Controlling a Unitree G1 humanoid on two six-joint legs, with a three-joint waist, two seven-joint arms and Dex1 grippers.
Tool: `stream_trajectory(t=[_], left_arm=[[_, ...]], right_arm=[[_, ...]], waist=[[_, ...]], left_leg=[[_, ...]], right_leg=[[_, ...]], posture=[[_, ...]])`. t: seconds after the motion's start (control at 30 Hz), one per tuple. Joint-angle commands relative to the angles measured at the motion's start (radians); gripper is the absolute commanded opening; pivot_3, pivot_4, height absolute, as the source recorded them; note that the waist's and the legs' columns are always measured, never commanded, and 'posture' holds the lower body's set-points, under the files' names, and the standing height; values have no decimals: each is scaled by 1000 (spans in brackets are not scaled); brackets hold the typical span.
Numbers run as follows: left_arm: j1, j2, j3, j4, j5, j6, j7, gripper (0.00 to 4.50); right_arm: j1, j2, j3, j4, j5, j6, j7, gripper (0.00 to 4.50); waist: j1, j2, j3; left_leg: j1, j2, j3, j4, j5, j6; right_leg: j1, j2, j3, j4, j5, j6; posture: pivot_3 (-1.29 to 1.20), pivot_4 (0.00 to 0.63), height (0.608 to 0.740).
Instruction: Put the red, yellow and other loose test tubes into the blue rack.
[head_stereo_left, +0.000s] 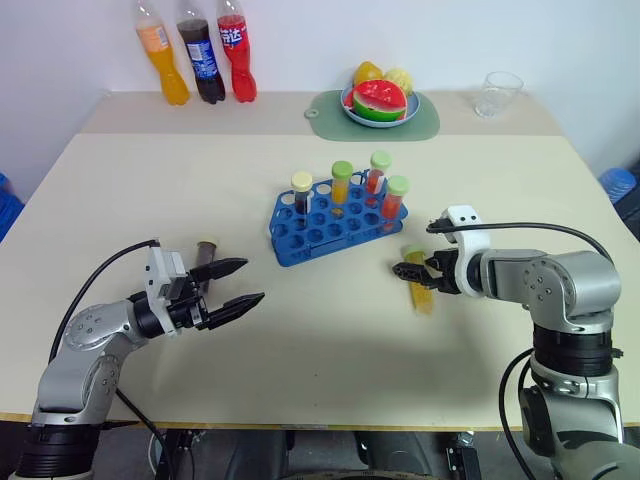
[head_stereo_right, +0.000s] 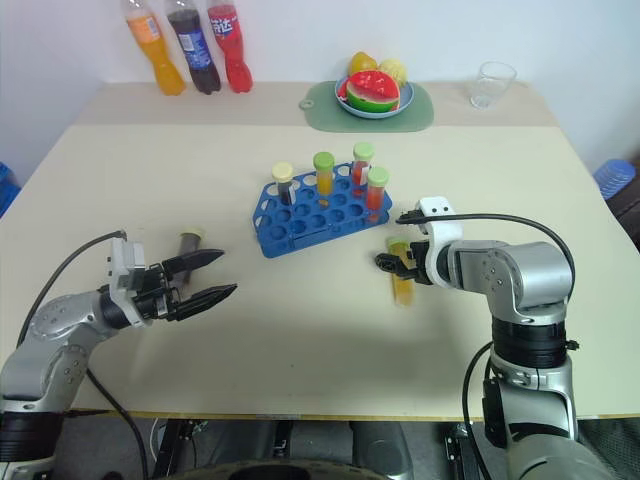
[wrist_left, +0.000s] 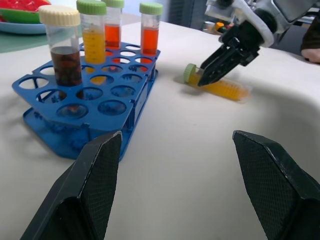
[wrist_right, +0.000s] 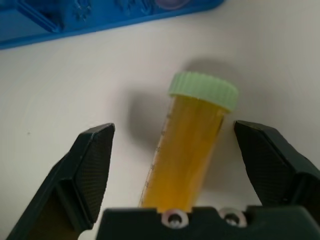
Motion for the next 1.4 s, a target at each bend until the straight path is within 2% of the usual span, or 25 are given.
stream_trajectory(t=[0.03,0.13,0.27,0.3,0.43,0.53,0.63,0.77,0.9,1.1,1.27,1.4], left_arm=[[14,6,25,-33,-9,-8,7,3666],[22,10,28,-55,-14,2,20,3666],[29,14,31,-69,-17,11,31,3666],[32,14,33,-72,-18,12,33,3666],[34,13,38,-78,-20,17,41,3666],[31,11,36,-77,-20,17,43,3666],[24,8,33,-70,-18,16,42,3666],[6,1,28,-60,-19,18,45,3666],[-9,-6,27,-53,-24,23,51,3666],[-7,-8,27,-63,-27,31,60,3666],[9,6,47,-82,-39,45,67,3666],[13,10,55,-97,-43,55,79,3666]], right_arm=[[-9,9,43,19,-7,6,-27,4191],[-7,5,89,19,-20,-1,-29,3337],[3,-8,114,26,-30,-24,-12,1314],[7,-13,118,26,-30,-33,-6,953],[27,-58,146,10,-32,-122,40,953],[66,-74,128,-51,10,-294,154,953],[117,16,10,-113,159,-527,352,953],[141,129,-40,-64,218,-815,510,953],[128,205,6,19,113,-1083,505,953],[69,352,100,366,-154,-1627,434,953],[16,407,100,604,-227,-1856,379,953],[-13,422,101,692,-237,-1937,368,953]], waist=[[-6,0,0],[-7,-2,-1],[-8,-2,-1],[-8,-2,-1],[-7,-2,-1],[-6,-3,-2],[-11,-3,-1],[-7,-1,0],[-1,-1,0],[-9,-1,0],[-7,0,1],[-8,0,1]], left_leg=[[0,0,0,0,0,0],[1,0,0,0,0,0],[1,0,0,0,0,0],[1,0,0,0,0,0],[1,0,0,0,0,0],[1,0,0,0,0,0],[1,1,1,0,0,0],[1,2,0,-1,0,0],[0,1,-1,0,0,0],[1,0,0,-1,0,0],[0,1,0,-2,0,-1],[0,1,0,-1,1,-1]], right_leg=[[0,0,0,0,0,0],[0,0,0,0,0,0],[0,1,0,0,0,0],[0,1,0,0,0,0],[1,1,0,0,0,0],[1,1,0,0,0,0],[1,2,0,0,0,0],[0,4,0,1,0,0],[1,0,-1,0,0,1],[-1,1,0,1,0,0],[-2,1,0,2,0,0],[-2,-1,0,2,1,0]], posture=[[0,150,740],[0,150,740],[0,150,740],[0,150,740],[0,150,740],[0,150,740],[0,150,740],[0,150,740],[0,150,740],[0,150,740],[0,150,740],[0,150,740]])
